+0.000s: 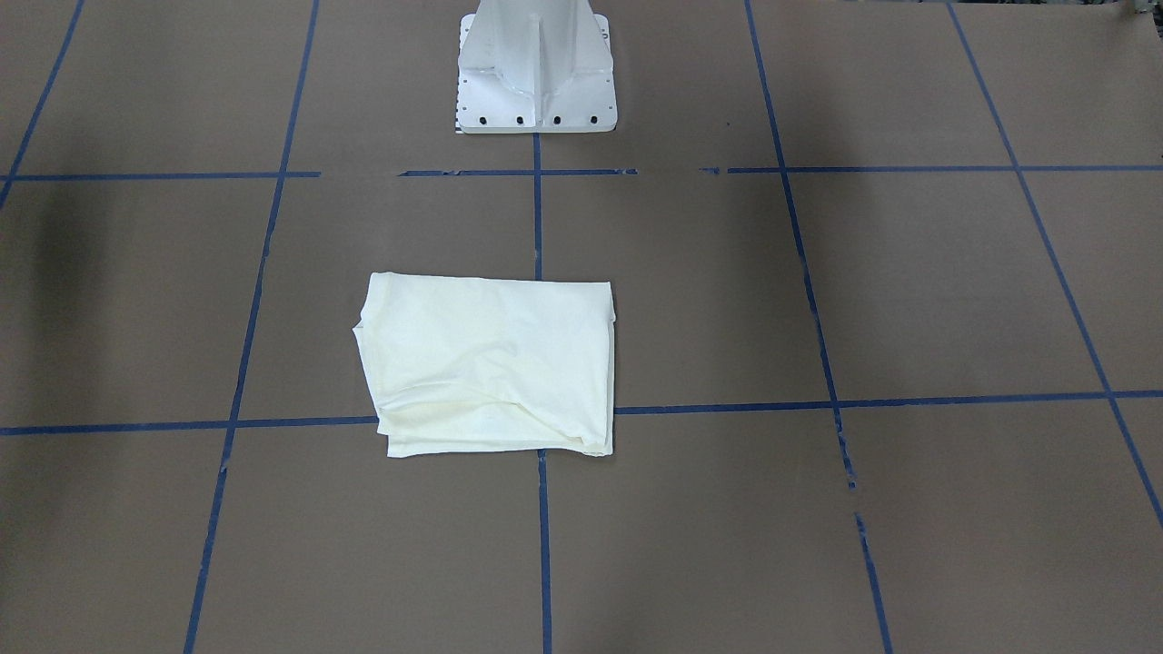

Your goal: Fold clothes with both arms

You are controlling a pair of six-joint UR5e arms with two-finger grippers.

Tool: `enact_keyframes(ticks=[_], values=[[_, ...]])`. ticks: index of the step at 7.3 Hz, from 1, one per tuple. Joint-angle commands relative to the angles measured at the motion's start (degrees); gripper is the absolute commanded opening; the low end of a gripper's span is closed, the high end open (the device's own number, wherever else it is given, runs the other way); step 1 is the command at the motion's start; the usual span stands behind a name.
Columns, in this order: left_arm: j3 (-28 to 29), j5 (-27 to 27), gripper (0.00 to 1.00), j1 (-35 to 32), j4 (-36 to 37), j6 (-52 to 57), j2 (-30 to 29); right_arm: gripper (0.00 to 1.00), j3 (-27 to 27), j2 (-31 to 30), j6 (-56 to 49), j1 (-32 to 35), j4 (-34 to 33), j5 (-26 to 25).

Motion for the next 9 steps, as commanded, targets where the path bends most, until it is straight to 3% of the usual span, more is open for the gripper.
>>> enact_keyframes(ticks=[1, 3, 9], values=[[-0.61, -0.08, 1.0, -0.03, -0.07, 0.09, 0.01, 1.0, 0.92, 0.18, 0.4, -0.44, 0.09, 0.1], [-0.79, -0.08, 1.0, 0.06, -0.68, 0.09, -0.43, 1.0, 3.55, 0.18, 0.76, -1.49, -0.09, 4.48], [-2.81, -0.08, 1.0, 0.32, -0.16, 0.09, -0.43, 1.0, 2.94, -0.87, 0.58, -2.2, -0.09, 1.86]])
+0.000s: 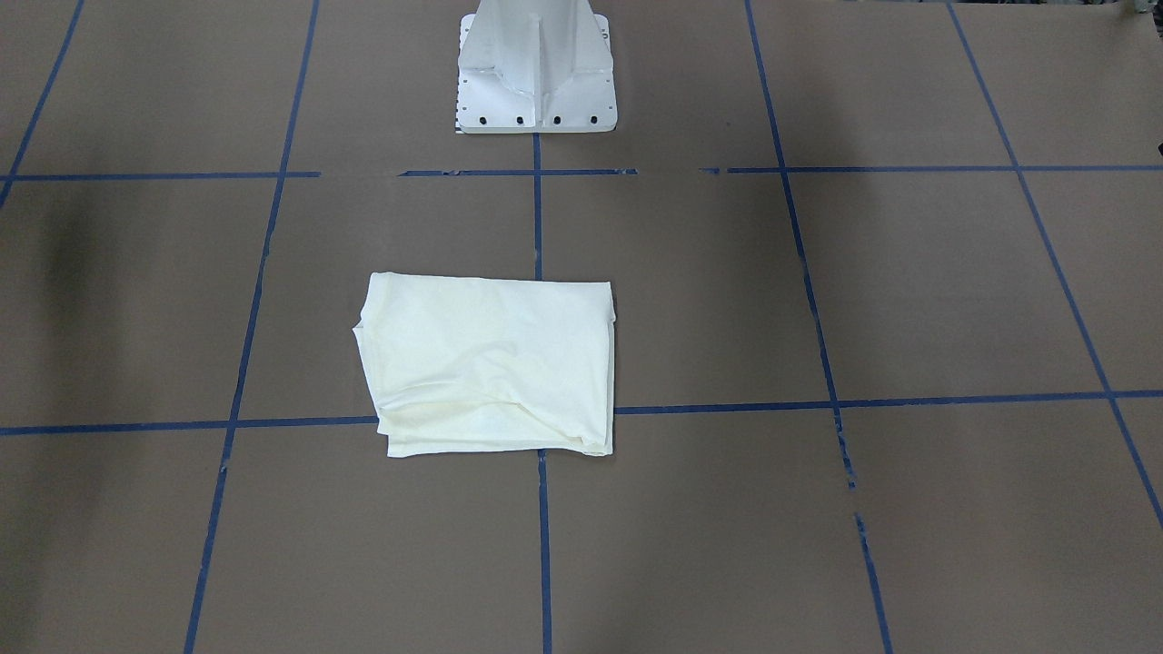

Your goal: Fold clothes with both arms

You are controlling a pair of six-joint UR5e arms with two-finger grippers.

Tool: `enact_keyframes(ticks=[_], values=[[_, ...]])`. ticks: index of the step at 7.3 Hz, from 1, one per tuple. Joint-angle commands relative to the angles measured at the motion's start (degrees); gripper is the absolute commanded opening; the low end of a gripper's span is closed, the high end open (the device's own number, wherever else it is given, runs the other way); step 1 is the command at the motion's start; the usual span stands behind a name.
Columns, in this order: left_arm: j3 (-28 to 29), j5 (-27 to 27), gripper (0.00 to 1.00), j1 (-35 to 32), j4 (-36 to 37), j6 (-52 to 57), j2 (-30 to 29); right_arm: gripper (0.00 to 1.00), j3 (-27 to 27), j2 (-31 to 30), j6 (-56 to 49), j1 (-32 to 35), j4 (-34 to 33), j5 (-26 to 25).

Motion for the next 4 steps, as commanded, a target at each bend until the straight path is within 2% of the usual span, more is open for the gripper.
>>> enact_keyframes(ticks=[1, 4], values=[[-1.74, 0.0, 1.0, 0.01, -0.49, 0.0, -0.21, 1.0, -0.11, -0.04, 0.0, -0.32, -0.01, -0.31], [-3.87, 0.0, 1.0, 0.01, -0.58, 0.0, -1.18, 1.0, 0.07, 0.05, 0.0, -0.32, -0.01, -0.31]])
